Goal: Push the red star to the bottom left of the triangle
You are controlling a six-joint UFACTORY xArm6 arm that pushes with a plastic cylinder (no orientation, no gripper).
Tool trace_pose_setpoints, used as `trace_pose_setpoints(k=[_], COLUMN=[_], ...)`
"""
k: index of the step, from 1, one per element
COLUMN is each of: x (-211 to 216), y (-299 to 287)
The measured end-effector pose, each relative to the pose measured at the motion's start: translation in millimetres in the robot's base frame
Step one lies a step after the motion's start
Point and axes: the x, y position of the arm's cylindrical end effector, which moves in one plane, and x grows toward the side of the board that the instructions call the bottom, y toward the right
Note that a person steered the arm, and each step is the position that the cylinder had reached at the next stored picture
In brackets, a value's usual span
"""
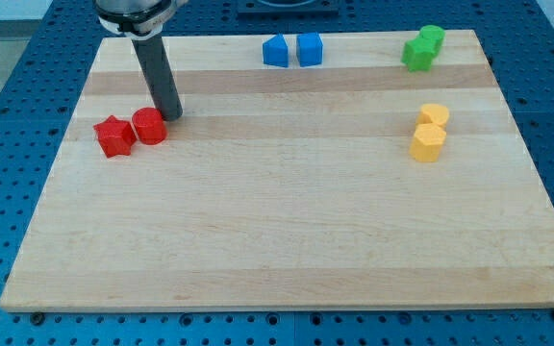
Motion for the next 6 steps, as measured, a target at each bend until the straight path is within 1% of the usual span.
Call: trace_pose_setpoints(k=[1,2,3,4,5,6], x=[-0.2,-10.8,-20.1,-18.5,0.5,38.6], y=[0.0,-9.1,-30.8,-92.4,-132.0,-135.5])
